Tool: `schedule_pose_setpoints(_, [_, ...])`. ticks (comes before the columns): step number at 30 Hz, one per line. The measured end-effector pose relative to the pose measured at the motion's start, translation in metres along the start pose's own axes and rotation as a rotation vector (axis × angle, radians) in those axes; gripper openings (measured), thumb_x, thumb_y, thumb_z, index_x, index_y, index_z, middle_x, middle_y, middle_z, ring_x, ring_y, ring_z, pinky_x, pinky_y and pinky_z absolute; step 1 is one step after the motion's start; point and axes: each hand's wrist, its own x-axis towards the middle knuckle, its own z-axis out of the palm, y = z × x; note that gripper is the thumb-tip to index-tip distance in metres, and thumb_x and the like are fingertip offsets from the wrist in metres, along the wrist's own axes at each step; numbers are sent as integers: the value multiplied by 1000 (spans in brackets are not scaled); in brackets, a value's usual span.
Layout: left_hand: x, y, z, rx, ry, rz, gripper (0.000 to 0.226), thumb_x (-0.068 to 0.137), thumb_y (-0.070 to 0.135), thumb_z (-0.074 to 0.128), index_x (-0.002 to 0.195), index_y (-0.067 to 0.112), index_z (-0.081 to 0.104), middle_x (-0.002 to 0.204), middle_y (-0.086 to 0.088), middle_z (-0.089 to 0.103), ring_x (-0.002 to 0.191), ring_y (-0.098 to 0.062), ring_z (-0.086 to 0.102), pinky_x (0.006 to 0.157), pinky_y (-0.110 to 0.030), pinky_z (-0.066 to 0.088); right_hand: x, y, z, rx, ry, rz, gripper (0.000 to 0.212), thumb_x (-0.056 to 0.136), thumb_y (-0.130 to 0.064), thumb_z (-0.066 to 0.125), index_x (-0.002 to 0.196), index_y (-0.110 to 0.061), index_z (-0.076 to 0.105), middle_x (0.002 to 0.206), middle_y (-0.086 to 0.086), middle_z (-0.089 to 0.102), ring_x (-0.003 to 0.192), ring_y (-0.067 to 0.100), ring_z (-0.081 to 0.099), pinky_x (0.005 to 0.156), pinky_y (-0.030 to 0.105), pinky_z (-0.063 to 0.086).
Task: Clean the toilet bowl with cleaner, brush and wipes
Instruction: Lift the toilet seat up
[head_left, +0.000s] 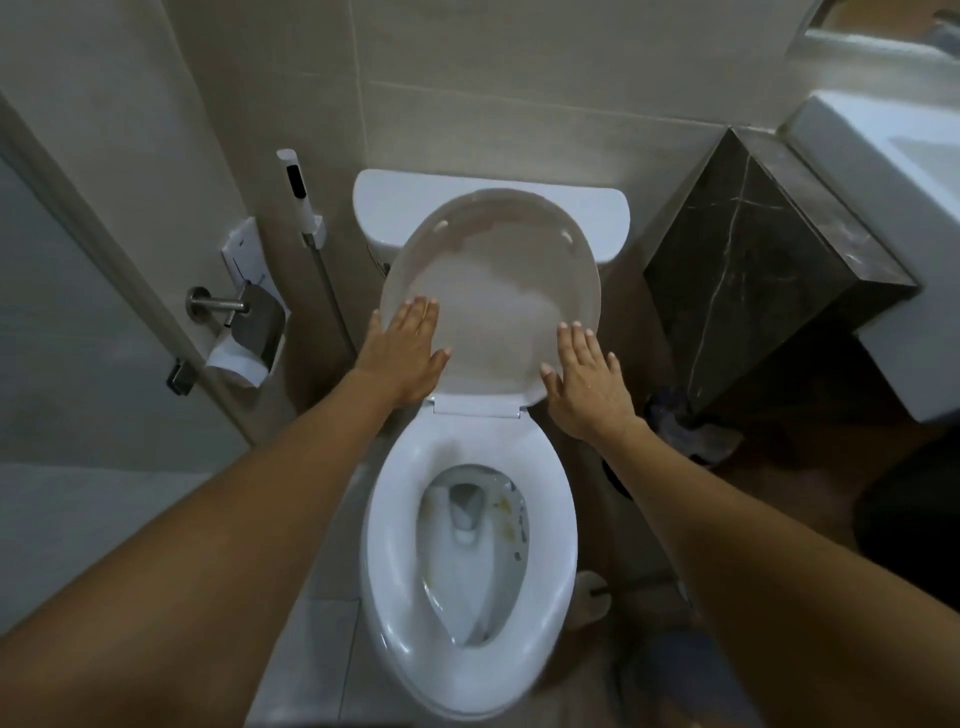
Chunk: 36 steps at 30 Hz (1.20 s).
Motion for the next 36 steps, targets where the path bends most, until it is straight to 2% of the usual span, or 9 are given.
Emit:
schedule_pose_setpoints(9, [-92,4,105,-52,-151,-38,64,102,42,22,152,11,-3,160,-6,-7,147,-18,-4,116,-47,2,-96,12,95,33,-152,55,61,103,-43,20,154,-19,-4,161,3,-7,148,20,-7,119,42,1])
schedule_pose_setpoints(14, [-149,11,172,-68,-307,-54,65,102,43,23,152,10,-5,159,-7,-10,147,-20,-5,116,-47,3,-153,13,154,43,-272,78,61,102,-43,22,154,-19,-2,161,3,-5,148,20,-5,119,43,3])
schedule_pose_setpoints(21, [-206,18,265,-9,-462,-30,68,101,45,24,152,10,-4,159,-7,-9,147,-21,-4,117,-45,5,-203,19,225,-5,-438,35,63,102,-44,24,153,-19,-4,161,4,-8,148,21,-7,120,43,0])
schedule_pose_setpoints(27, [-226,28,315,-85,-499,-7,77,98,47,36,152,9,-5,159,-7,-10,147,-19,-4,117,-41,4,-219,22,266,-46,-505,-62,65,102,-41,31,154,-18,-1,161,5,-7,148,22,-5,120,45,3])
schedule_pose_setpoints(31, [-227,31,335,-95,-422,-11,89,93,48,48,151,10,-7,158,-6,-15,147,-18,-5,117,-39,5,-223,21,283,-40,-545,-84,68,101,-43,34,153,-19,-2,161,3,-10,148,20,-7,119,44,1])
schedule_pose_setpoints(36, [-217,34,348,-29,-393,-16,100,89,54,52,149,11,-16,157,-6,-20,146,-19,-12,117,-41,2,-224,19,291,-109,-560,-163,73,100,-44,37,153,-18,-6,160,5,-12,148,21,-11,119,43,-1])
